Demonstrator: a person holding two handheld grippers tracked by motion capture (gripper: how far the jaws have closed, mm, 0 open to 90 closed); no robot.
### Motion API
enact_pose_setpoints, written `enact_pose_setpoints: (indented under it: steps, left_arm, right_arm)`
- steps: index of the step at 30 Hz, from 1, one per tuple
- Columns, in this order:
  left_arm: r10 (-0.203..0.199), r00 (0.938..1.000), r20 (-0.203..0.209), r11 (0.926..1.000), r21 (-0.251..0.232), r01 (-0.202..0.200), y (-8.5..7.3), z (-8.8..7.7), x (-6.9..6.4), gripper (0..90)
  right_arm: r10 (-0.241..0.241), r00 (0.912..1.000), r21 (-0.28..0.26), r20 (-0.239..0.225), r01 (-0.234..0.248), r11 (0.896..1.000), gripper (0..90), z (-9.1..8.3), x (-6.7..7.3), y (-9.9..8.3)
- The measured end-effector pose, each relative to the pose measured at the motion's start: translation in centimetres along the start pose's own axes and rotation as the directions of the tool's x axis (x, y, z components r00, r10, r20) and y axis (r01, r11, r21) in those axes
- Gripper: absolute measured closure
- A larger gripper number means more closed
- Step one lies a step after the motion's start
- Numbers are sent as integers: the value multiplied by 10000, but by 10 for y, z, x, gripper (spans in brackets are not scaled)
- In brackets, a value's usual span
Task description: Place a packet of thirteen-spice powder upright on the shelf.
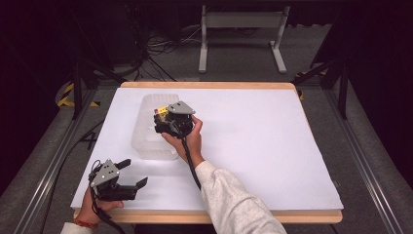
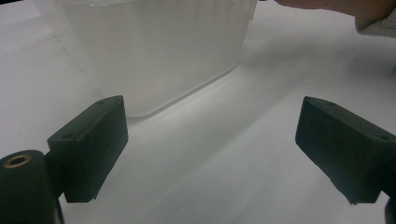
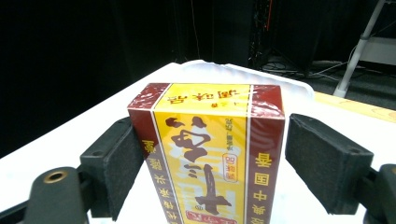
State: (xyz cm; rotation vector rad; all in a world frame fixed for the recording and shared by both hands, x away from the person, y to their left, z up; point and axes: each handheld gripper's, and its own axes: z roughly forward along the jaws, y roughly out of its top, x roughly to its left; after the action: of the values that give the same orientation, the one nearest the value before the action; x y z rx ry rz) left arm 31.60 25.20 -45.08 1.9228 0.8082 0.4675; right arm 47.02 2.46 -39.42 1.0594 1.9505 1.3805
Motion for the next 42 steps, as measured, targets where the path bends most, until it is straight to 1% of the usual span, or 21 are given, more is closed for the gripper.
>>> enact_pose_setpoints:
  steps: [3,6,8,11,12,14,15,18,19,20,21,22,30,39,40,42]
  left_arm:
    - [-2,10000,-16,10000,41,2,0,0,0,100]
    - [30,10000,-56,10000,68,-30,0,1,0,100]
    - [18,10000,-81,10000,68,-18,0,1,0,100]
    - [-2,10000,-76,10000,85,2,0,1,0,100]
    - [50,9999,-90,9999,100,-49,0,1,0,99]
    - [-42,9999,-133,9999,108,44,0,2,0,100]
    - [-7,9999,-154,9999,113,9,0,1,0,100]
    - [-65,9999,-139,9999,100,66,0,1,-1,100]
    - [1,9999,-132,10000,86,0,-1,1,0,100]
    - [-70,9999,-128,9999,81,71,-1,1,0,100]
    - [-10,9999,-145,9999,107,11,0,1,1,100]
    - [-31,9999,-120,10000,80,31,-1,2,1,100]
    - [-5,9999,-116,9999,109,7,0,1,0,100]
    - [-83,9998,-168,9999,84,85,0,2,0,100]
    - [-31,9998,-188,9999,102,33,0,2,0,100]
    - [-51,9998,-194,9999,130,54,0,2,0,100]
  right_arm:
    - [-35,10000,19,-69,35,10000,199,-4,0,1]
    - [-312,9995,109,-100,313,9995,186,-8,0,1]
    - [-468,9987,227,-215,473,9986,173,-10,-1,1]
    - [-479,9985,319,-252,487,9983,168,-14,-4,2]
    - [-541,9981,342,-282,551,9979,167,-15,-4,2]
    - [-750,9969,436,-222,759,9962,168,-17,-5,1]
    - [-792,9967,476,-189,801,9957,168,-18,-6,1]
    - [-705,9972,492,-260,717,9962,194,-19,-8,2]
    - [-682,9973,498,-259,694,9963,195,-19,-10,2]
    - [-701,9970,471,-326,716,9963,196,-21,-11,3]
    - [-752,9965,527,-366,770,9956,202,-21,-11,3]
    - [-861,9956,553,-367,881,9946,203,-22,-12,3]
    - [-1110,9929,637,-427,1136,9915,206,-28,-14,1]
    - [-1795,9827,751,-463,1827,9803,212,-42,-20,2]
    - [-1835,9820,784,-441,1865,9793,212,-44,-21,3]
    - [-1822,9822,730,-453,1851,9800,212,-49,-24,3]
